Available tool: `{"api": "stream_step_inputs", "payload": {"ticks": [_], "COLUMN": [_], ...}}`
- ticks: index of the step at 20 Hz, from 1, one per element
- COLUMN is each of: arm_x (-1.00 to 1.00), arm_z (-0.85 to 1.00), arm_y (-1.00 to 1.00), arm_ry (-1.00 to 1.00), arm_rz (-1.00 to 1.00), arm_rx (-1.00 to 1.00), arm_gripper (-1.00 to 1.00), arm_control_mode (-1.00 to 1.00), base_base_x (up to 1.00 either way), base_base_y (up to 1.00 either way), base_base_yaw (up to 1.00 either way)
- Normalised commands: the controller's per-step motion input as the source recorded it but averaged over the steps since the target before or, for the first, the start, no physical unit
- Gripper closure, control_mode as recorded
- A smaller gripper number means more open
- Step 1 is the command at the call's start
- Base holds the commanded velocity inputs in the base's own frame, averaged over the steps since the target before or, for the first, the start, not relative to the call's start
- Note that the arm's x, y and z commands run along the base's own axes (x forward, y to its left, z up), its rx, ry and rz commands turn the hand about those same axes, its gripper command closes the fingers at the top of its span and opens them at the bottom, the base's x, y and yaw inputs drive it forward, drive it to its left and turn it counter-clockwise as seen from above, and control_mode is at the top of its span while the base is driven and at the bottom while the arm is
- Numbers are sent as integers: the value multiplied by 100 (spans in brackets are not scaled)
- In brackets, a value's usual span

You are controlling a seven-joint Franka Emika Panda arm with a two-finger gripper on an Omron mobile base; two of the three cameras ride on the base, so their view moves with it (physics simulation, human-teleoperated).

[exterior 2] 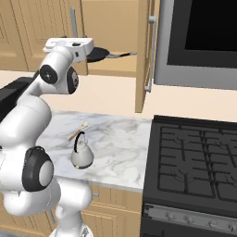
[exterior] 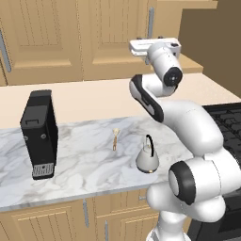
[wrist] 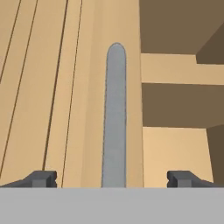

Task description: Pick the pan from the cabinet and place it on the stove. Then turn on the stove burner for the pan.

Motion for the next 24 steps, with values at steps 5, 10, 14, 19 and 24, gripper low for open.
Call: {"api": "stream_step_inputs", "payload": {"ticks": [5, 10, 14, 19, 24], "arm_x": [26, 23, 13, 15, 4], "arm_z": [-2, -2, 0, 0, 0], "arm_y": [2, 7, 1, 2, -6], "arm_ry": [0, 0, 0, 0, 0], "arm_rz": [1, 1, 0, 1, 0], "arm_rx": [0, 0, 0, 0, 0], "arm_gripper": [-100, 100, 100, 100, 100], "arm_control_mode": [-100, -100, -100, -100, -100], "base_base_x": [0, 0, 0, 0, 0], "base_base_y": [0, 0, 0, 0, 0], "base_base_yaw": [0, 0, 0, 0, 0]}}
